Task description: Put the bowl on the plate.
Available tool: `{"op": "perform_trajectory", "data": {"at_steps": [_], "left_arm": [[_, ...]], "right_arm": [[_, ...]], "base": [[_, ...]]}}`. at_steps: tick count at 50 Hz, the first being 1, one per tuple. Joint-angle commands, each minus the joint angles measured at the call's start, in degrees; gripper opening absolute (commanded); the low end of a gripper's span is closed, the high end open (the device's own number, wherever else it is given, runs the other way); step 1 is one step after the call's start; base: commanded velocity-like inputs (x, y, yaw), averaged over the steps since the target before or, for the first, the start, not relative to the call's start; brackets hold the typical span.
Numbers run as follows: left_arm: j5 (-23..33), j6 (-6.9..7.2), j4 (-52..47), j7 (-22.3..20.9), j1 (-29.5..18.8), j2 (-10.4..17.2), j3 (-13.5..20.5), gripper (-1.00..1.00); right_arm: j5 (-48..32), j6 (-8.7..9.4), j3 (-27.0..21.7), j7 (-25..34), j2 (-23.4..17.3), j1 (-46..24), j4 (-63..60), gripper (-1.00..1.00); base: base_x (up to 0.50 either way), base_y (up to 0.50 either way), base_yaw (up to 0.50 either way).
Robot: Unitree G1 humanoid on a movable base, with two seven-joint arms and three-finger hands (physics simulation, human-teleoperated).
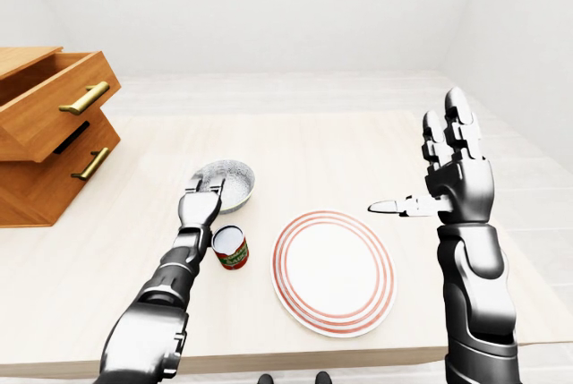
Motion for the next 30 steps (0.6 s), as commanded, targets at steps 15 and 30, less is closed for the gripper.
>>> {"op": "perform_trajectory", "data": {"at_steps": [15, 30], "left_arm": [[-2.3, 0.0, 0.3, -0.2, 2.5, -0.5, 0.0, -1.0], [-2.2, 0.0, 0.5, -0.4, 3.0, -0.2, 0.1, -1.0]], "right_arm": [[0.2, 0.0, 0.0, 0.1, 0.1, 0.4, 1.0, 1.0], [0.2, 0.0, 0.0, 0.1, 0.1, 0.7, 0.7, 1.0]], "base": [[0.0, 0.0, 0.0], [0.0, 0.0, 0.0]]}}
